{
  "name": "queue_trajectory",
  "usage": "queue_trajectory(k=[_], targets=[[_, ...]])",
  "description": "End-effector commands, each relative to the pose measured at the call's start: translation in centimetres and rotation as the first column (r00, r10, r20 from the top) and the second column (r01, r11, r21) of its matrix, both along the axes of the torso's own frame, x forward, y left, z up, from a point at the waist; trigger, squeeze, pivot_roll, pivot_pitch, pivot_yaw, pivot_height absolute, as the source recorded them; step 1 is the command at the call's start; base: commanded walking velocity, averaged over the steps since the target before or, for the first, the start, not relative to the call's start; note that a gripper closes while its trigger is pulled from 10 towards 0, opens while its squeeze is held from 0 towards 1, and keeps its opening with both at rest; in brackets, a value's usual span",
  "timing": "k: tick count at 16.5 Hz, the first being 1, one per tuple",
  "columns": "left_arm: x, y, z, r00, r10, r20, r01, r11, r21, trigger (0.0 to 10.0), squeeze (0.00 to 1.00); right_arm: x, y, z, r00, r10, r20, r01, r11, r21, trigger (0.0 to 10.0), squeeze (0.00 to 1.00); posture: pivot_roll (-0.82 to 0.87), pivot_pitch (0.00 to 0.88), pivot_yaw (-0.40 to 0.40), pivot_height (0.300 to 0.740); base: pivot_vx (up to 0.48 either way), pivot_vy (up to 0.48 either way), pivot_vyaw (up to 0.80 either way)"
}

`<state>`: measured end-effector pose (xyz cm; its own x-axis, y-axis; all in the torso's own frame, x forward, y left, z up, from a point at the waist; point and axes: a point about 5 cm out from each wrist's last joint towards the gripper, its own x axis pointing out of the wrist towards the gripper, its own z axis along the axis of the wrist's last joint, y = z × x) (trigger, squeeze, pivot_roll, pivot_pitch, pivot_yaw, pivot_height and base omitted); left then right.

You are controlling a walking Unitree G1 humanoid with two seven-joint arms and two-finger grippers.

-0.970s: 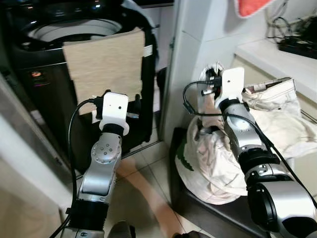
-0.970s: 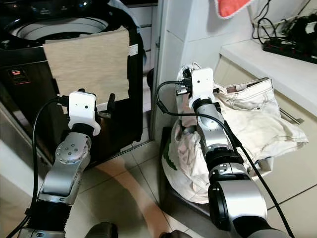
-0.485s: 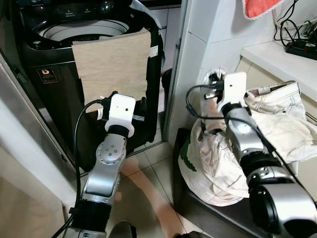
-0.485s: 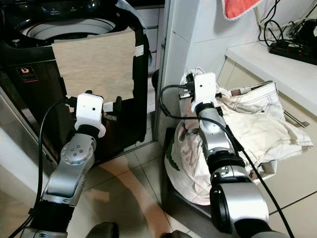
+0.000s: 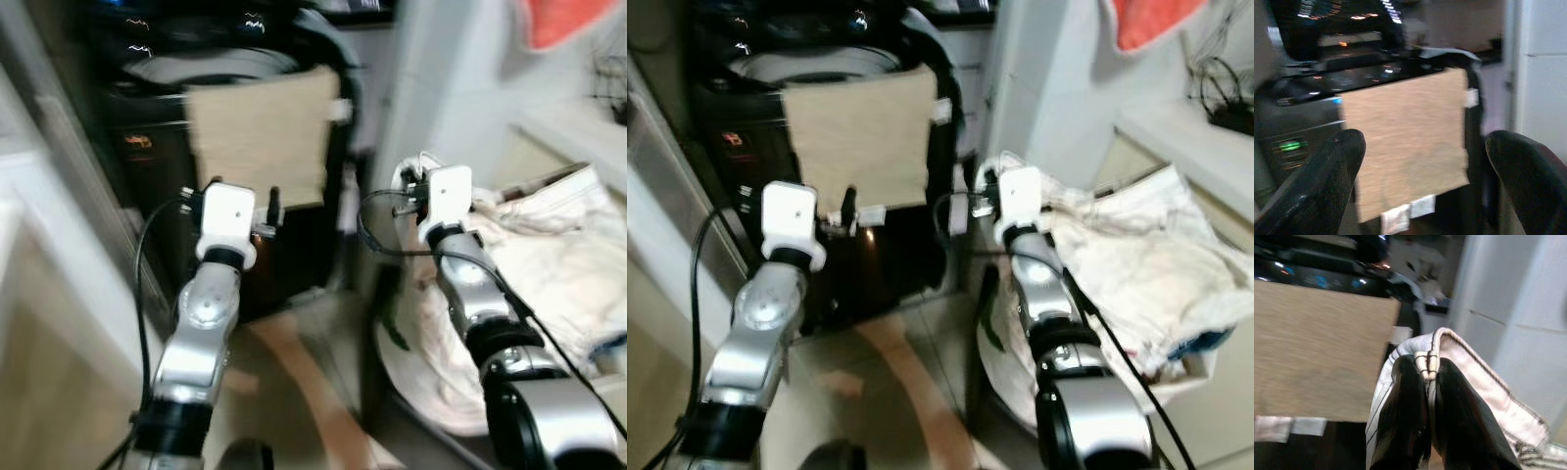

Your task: Clothes washing

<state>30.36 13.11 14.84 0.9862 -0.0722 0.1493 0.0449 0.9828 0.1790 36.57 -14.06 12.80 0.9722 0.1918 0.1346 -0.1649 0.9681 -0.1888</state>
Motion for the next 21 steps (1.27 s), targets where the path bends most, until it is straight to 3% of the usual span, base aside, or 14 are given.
queue_trajectory(k=[1,7,10,12,15,18,19,20,21], targets=[[0.2,-0.4,1.1,0.999,-0.017,0.044,0.017,1.0,-0.006,10.0,0.0,0.5,0.6,2.2,0.994,0.035,0.102,-0.033,0.999,-0.027,0.0,0.12,0.0,0.0,-0.041,0.74,0.446,0.0,0.58],[0.2,-0.8,1.2,0.998,-0.027,0.05,0.026,0.999,0.021,10.0,0.0,1.0,0.5,3.3,0.99,0.038,0.135,-0.032,0.998,-0.048,0.0,0.12,0.0,0.0,-0.045,0.74,0.346,0.0,0.57],[0.3,-0.8,1.1,0.999,-0.014,0.044,0.013,0.999,0.03,10.0,0.0,1.1,0.7,4.0,0.985,0.032,0.17,-0.019,0.997,-0.079,0.0,0.01,0.0,0.0,-0.042,0.74,0.0,0.0,0.16],[0.5,-1.2,1.4,0.998,-0.027,0.058,0.025,0.999,0.048,10.0,0.0,1.9,1.2,7.5,0.962,0.049,0.268,-0.035,0.998,-0.055,0.0,0.02,0.0,0.0,-0.038,0.74,0.0,0.0,0.0],[0.5,-1.3,1.5,0.997,-0.036,0.062,0.034,0.999,0.033,10.0,0.0,2.0,2.6,7.9,0.956,0.102,0.276,-0.081,0.993,-0.085,0.0,0.0,0.01,0.0,-0.047,0.74,0.0,0.0,0.0],[0.5,-1.1,1.7,0.996,-0.034,0.077,0.032,0.999,0.023,10.0,0.0,1.7,3.4,8.3,0.943,0.133,0.306,-0.113,0.99,-0.081,0.0,0.01,0.01,0.0,-0.051,0.74,0.407,0.0,0.0],[0.3,-1.2,2.2,0.993,-0.046,0.108,0.042,0.998,0.041,10.0,0.0,1.7,3.6,11.4,0.889,0.114,0.443,-0.093,0.993,-0.068,0.0,0.04,0.01,0.0,-0.049,0.74,0.48,0.0,0.0],[0.3,-1.6,2.5,0.99,-0.067,0.126,0.06,0.997,0.055,10.0,0.0,2.0,3.2,13.8,0.861,0.066,0.504,-0.061,0.998,-0.027,0.0,0.04,0.01,0.0,-0.048,0.74,0.48,0.0,0.0],[0.3,-1.8,2.7,0.987,-0.08,0.139,0.072,0.995,0.065,10.0,0.0,2.7,2.2,14.7,0.873,-0.001,0.488,-0.018,0.999,0.035,0.0,0.03,0.01,0.0,-0.048,0.74,0.48,0.0,0.0]])
